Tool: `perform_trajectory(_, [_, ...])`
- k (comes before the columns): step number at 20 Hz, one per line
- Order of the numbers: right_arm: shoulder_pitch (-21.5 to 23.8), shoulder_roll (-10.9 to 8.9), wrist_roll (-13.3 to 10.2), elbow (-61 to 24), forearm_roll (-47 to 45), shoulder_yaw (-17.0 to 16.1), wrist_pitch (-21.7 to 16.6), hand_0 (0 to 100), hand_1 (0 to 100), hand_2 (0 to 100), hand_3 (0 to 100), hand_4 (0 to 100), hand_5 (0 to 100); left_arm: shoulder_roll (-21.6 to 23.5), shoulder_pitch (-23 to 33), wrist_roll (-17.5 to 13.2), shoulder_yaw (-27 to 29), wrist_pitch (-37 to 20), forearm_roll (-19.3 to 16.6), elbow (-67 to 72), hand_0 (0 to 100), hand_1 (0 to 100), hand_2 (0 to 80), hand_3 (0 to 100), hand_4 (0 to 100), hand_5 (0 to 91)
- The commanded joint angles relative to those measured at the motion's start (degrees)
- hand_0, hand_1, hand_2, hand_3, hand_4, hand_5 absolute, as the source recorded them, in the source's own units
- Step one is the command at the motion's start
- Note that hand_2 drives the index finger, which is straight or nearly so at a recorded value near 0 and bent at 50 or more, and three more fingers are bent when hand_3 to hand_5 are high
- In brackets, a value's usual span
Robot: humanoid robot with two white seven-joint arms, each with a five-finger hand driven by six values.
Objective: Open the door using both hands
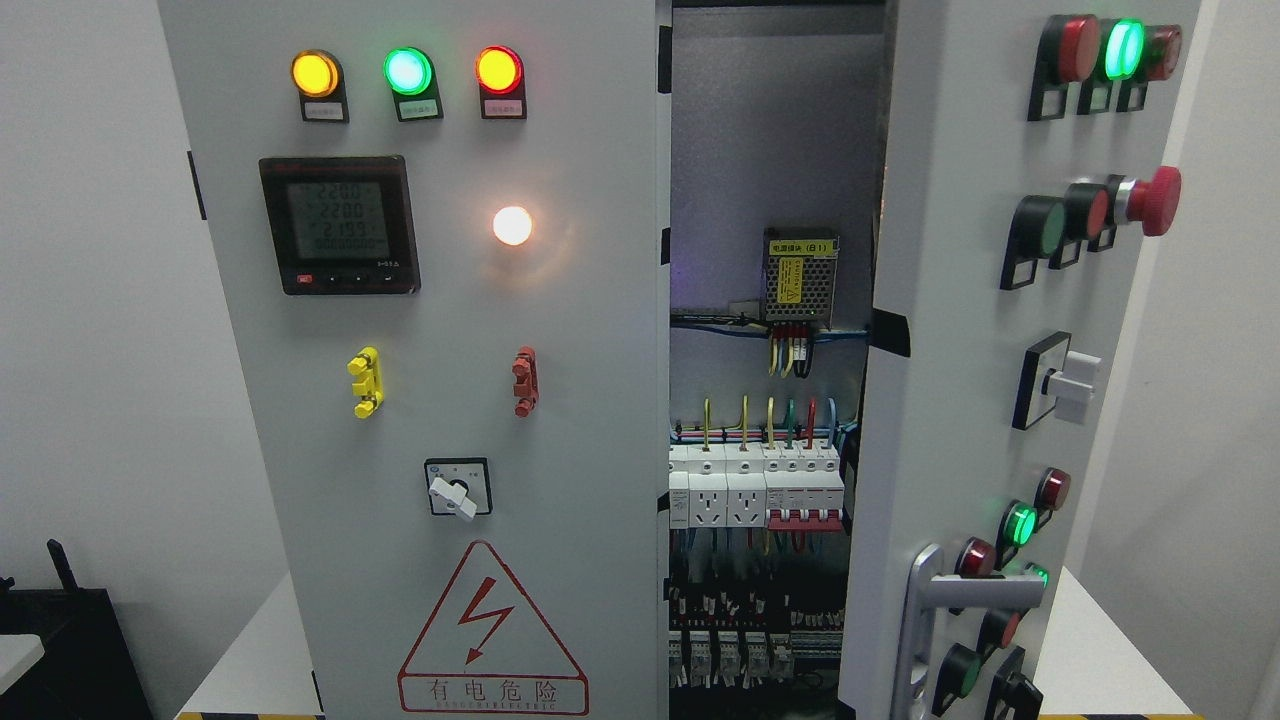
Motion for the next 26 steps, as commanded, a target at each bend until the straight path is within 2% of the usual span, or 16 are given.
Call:
perform_trajectory(1, [0.0,-0.03,-0.04,0.0,-0.02,0.07,-0.02,0,0,0,0,0,0,0.0,0.05,-0.02,-0.03,-0.03,-0.07,0.04,0,0,0.0,0,3,0.0])
perform_trajectory(11, [0.0,-0.03,-0.04,0.0,0.07,-0.01,-0.02,0,0,0,0,0,0,0.0,0.05,0.06,-0.47,0.06,-0.33,-0.4,0,0,0.0,0,3,0.0])
perform_trajectory(13, [0.0,0.06,-0.04,0.0,0.07,-0.01,-0.02,0,0,0,0,0,0,-0.09,1.28,0.15,-0.47,0.32,-0.42,-4.42,0,0,0.0,0,3,0.0])
perform_trajectory(15, [0.0,-0.03,-0.04,0.0,0.07,-0.01,-0.02,0,0,0,0,0,0,0.26,5.57,0.24,-0.56,0.76,-0.42,-12.4,0,0,0.0,0,3,0.0])
perform_trajectory(17, [0.0,0.06,-0.04,0.0,0.07,-0.01,-0.02,0,0,0,0,0,0,0.79,9.7,0.24,-0.47,1.55,-1.9,-21.89,0,0,0.0,0,3,0.0])
perform_trajectory(19, [0.0,0.06,-0.04,0.0,-0.02,0.07,-0.02,0,0,0,0,0,0,1.84,13.57,0.24,-0.12,4.88,-3.31,-31.38,0,0,0.0,0,3,0.0])
perform_trajectory(21, [0.0,-0.03,-0.04,0.0,-0.02,-0.01,-0.02,0,0,0,0,0,0,3.42,17.26,0.15,0.06,7.08,-3.23,-41.05,0,0,0.0,0,3,0.0])
perform_trajectory(26, [0.0,-0.03,-0.04,0.0,0.07,-0.01,-0.02,0,0,0,0,0,0,7.73,24.74,0.15,0.06,7.09,-3.06,-59.61,0,0,0.0,0,3,0.0])
